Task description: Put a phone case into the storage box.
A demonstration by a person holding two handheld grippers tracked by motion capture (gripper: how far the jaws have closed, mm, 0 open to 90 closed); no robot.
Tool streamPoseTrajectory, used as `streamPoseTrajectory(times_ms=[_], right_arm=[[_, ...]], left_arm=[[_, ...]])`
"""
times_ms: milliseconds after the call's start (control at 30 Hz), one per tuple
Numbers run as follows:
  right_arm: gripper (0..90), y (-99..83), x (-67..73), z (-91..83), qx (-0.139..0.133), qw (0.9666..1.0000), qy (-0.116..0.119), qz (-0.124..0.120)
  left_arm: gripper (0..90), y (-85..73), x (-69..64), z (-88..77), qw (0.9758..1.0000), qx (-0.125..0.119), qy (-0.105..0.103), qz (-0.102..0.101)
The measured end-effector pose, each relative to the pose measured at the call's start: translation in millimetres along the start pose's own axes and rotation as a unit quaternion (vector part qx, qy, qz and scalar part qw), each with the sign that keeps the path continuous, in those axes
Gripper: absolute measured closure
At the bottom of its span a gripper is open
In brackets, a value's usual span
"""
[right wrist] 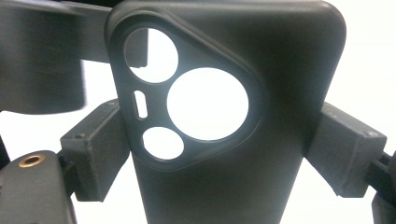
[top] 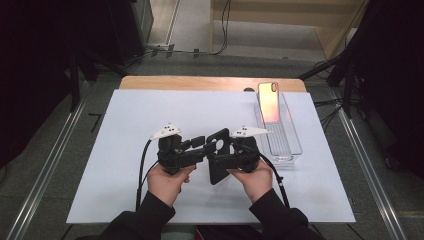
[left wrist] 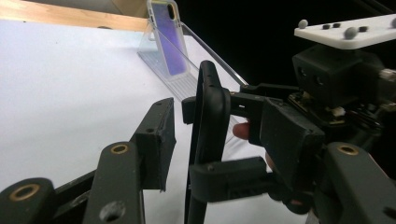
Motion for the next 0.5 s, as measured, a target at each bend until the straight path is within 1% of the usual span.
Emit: streamPoseTrajectory(times_ms=[167, 233, 300, 333, 400, 433, 500], right_arm=[[12.2, 0.0, -7.5, -3.3, 0.004, 1.0000, -0.006, 0.001], [12.2, -0.2, -10.9, -4.0, 0.005, 1.0000, -0.003, 0.002], [12.2, -0.6, -13.8, -4.8, 0.010, 0.9999, -0.004, 0.000], [12.2, -0.7, -15.1, -5.2, 0.011, 0.9999, -0.002, 0.000], [12.2, -0.7, -16.9, -6.7, 0.012, 0.9999, 0.000, 0.003], [12.2, -0.5, -17.6, -7.2, 0.011, 0.9999, 0.001, 0.003], [12.2, 0.0, -18.6, -8.5, 0.011, 0.9999, 0.005, 0.000]], left_arm=[[40.0, 0.8, 6.7, -6.1, 0.9998, 0.017, -0.009, -0.004], [39.5, 1.1, 9.1, -8.5, 0.9998, 0.019, -0.012, -0.003], [38.1, 1.1, 12.0, -10.2, 0.9993, 0.028, -0.023, -0.006], [37.7, 0.5, 13.0, -10.4, 0.9989, 0.037, -0.027, -0.009], [37.1, -1.7, 14.9, -10.9, 0.9982, 0.052, -0.031, -0.005], [37.1, -3.0, 16.0, -11.1, 0.9977, 0.059, -0.032, 0.001], [36.0, -4.9, 17.2, -10.9, 0.9969, 0.069, -0.037, 0.006]])
Point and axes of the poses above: each handheld gripper's, and its own axes: z roughly forward along the jaws, y roughly out of its top, x roughly to its left, the point moved 4 cm from there along z, roughly forward along the jaws, and after that the axes turned 10 degrees about y, right-handed, at the moved point
